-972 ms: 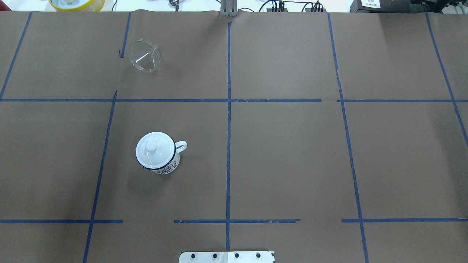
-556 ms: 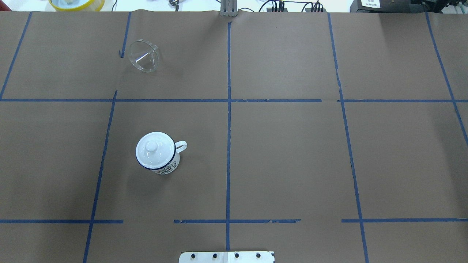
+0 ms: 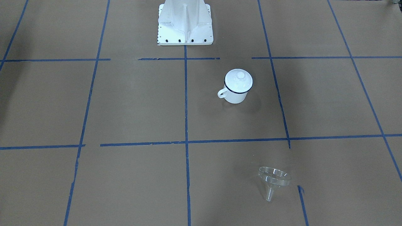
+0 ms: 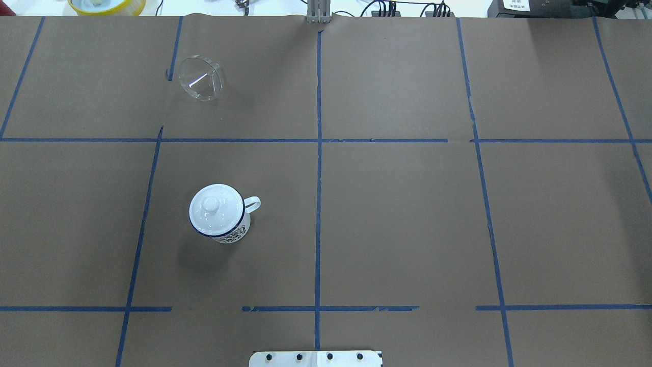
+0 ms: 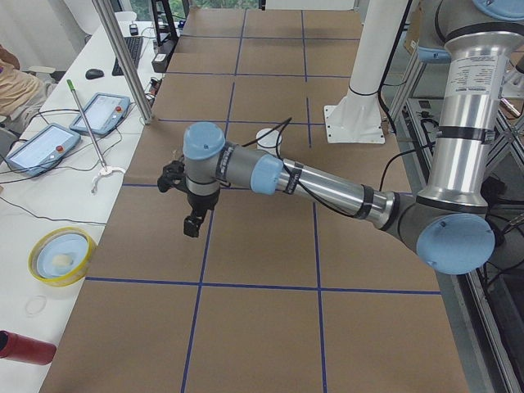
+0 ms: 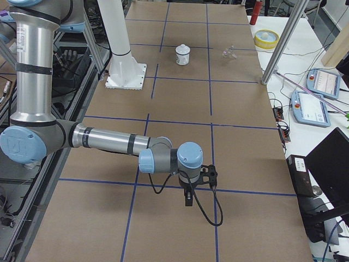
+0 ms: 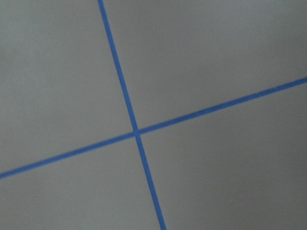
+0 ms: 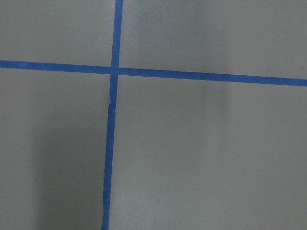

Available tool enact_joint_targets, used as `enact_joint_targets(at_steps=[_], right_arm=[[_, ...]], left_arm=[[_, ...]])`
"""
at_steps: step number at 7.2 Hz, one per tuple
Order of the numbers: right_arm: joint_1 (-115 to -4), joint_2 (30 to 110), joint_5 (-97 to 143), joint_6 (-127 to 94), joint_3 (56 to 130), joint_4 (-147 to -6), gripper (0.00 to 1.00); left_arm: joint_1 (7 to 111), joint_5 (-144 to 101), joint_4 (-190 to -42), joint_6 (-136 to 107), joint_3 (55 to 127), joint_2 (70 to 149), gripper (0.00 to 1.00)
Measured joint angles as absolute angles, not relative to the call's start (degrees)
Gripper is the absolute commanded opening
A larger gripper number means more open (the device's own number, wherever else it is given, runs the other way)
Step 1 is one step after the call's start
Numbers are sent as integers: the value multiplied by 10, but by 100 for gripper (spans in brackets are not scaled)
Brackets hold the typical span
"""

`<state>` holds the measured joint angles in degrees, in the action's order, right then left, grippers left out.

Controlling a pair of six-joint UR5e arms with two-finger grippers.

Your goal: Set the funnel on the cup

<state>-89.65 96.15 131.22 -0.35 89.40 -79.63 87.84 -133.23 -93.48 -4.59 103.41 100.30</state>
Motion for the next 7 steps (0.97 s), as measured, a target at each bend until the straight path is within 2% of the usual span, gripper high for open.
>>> enact_joint_targets(at_steps=[1, 3, 7], right_arm=[[-896, 962, 1312, -4, 894, -796, 100], [-896, 962, 1312, -4, 894, -796, 100], [-896, 962, 1312, -4, 894, -796, 100]], left_arm=[[864, -1342, -982, -70, 1041, 999, 100], [773, -1354, -1051, -164, 1050, 996, 100], [545, -1240, -1055, -528, 1138, 1025, 100]])
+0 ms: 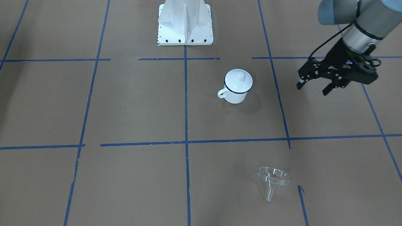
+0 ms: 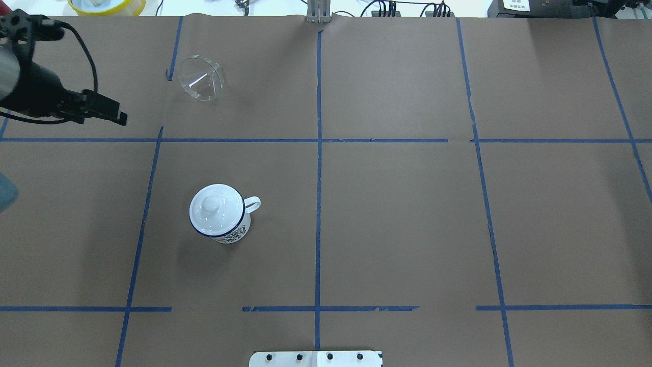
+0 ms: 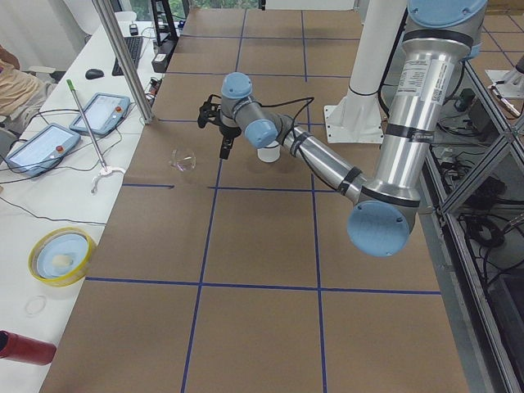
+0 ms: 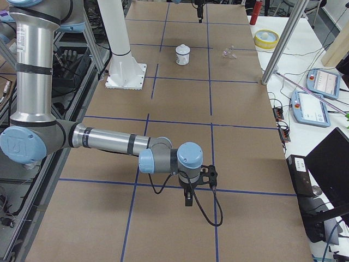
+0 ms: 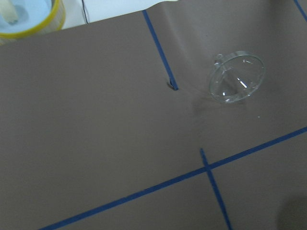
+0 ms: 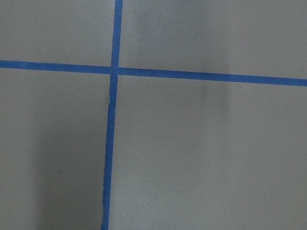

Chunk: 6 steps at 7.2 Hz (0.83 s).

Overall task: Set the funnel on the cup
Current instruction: 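Move the left gripper over the white lid on the mug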

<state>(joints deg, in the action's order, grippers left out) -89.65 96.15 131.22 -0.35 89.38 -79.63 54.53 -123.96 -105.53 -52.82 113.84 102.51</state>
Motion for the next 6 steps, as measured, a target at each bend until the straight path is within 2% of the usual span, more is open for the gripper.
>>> enact_joint_targets(at_steps=[3, 6], right_arm=[[-896, 962, 1312, -4, 894, -796, 100], [-897, 962, 1312, -4, 894, -796, 100]], left_arm=[[403, -1119, -930, -698, 1165, 1118, 100], [333, -1057, -886, -751, 1161, 1142, 100]])
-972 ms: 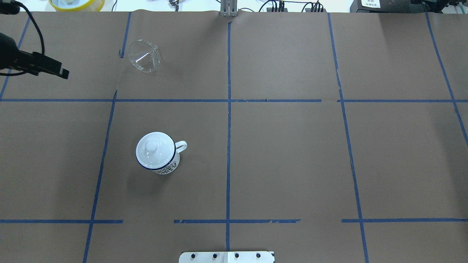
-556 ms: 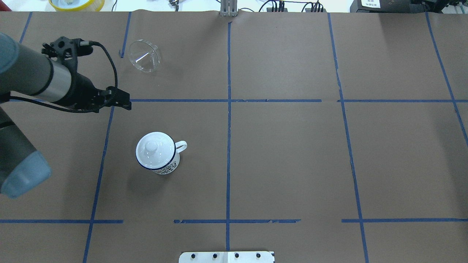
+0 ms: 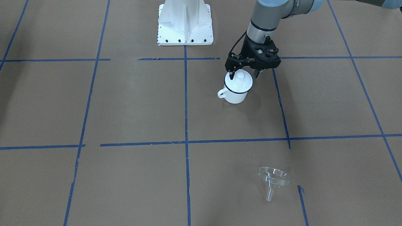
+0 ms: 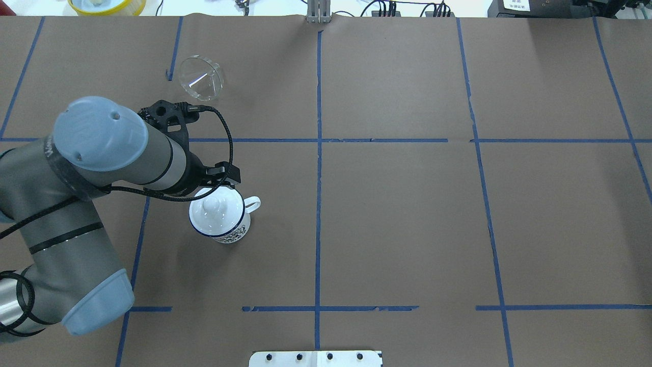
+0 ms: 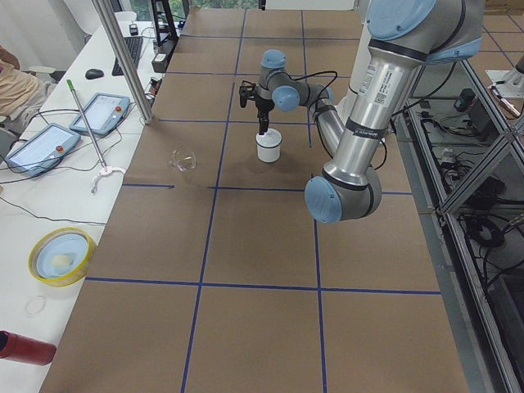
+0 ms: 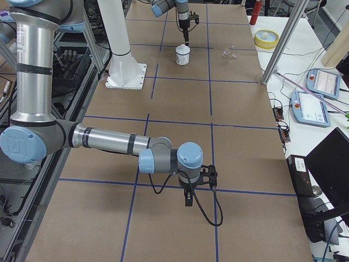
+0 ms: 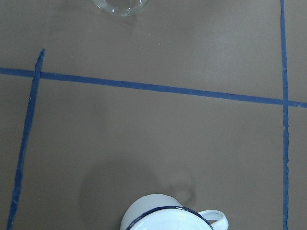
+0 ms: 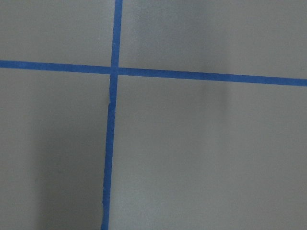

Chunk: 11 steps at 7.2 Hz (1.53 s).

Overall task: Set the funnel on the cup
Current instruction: 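Move the left gripper over the white lid on the mug, then close the left gripper on the lid knob and lift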

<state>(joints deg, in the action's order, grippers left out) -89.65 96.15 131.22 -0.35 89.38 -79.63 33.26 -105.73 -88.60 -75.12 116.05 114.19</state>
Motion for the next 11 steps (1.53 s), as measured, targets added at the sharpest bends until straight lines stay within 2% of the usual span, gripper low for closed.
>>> enact_joint_targets(at_steps=[1, 2, 3, 4, 8, 9, 10, 11], right_arm=[[-896, 962, 1312, -4, 894, -796, 100], [-896, 962, 1312, -4, 894, -796, 100], [-896, 962, 1312, -4, 894, -796, 100], [-897, 962, 1312, -4, 894, -796, 100], [-896, 962, 1312, -4, 894, -796, 100], [-896, 962, 1312, -4, 894, -796, 100], [-896, 962, 1312, -4, 894, -796, 100], [-896, 962, 1312, -3, 894, -796, 100]], left_arm=[[322, -1053, -883, -755, 1160, 1142, 100], [318, -1052, -879, -757, 1159, 1142, 89], [316, -1051, -877, -757, 1159, 1142, 66], [315, -1051, -875, -757, 1159, 1142, 59], [314, -1050, -861, -757, 1160, 1143, 57], [314, -1051, -861, -757, 1160, 1143, 43], [313, -1051, -860, -757, 1161, 1143, 10], [313, -1051, -860, -757, 1161, 1143, 0]])
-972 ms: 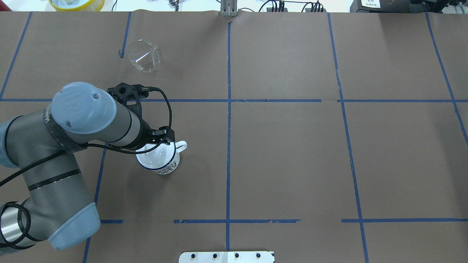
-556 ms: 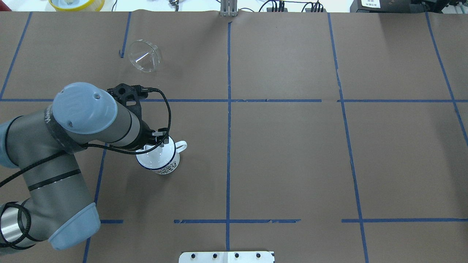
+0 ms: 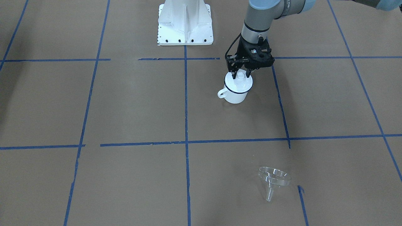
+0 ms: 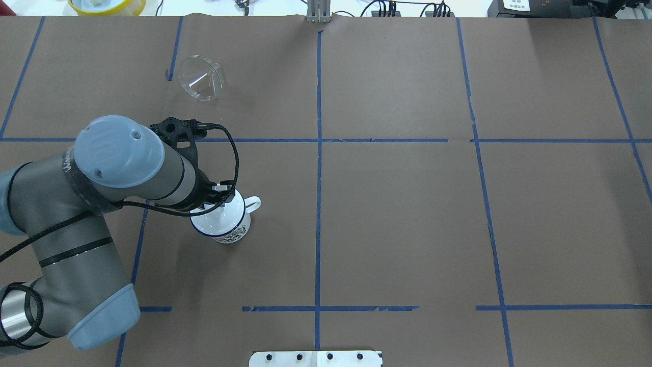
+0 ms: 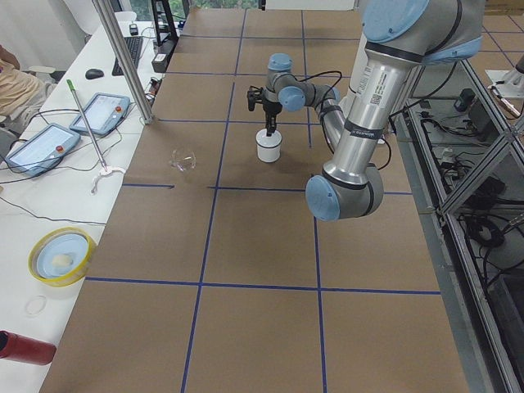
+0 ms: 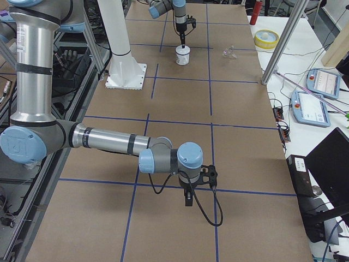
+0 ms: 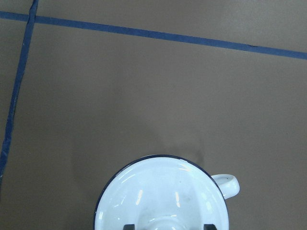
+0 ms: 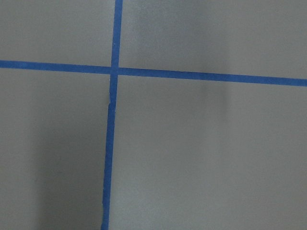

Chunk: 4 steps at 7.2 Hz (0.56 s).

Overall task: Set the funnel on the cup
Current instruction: 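Close the left gripper on the lid knob and lift, then set the white lid on the table beside the mug, nearer the left arm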

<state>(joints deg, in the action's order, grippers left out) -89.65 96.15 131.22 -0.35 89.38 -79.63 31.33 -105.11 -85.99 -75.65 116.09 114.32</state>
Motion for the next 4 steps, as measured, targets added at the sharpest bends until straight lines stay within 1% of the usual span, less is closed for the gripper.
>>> enact_joint_targets(at_steps=[2, 3, 4], right_arm=[[-896, 962, 1312, -4, 894, -796, 100], [-896, 962, 1312, -4, 894, -796, 100], [-896, 962, 1312, -3, 894, -796, 100]], left_arm=[[315, -1051, -852, -755, 1167, 1143, 0], [322, -1051, -834, -750, 1185, 1143, 0], [337, -1053, -800, -731, 1223, 1144, 0]])
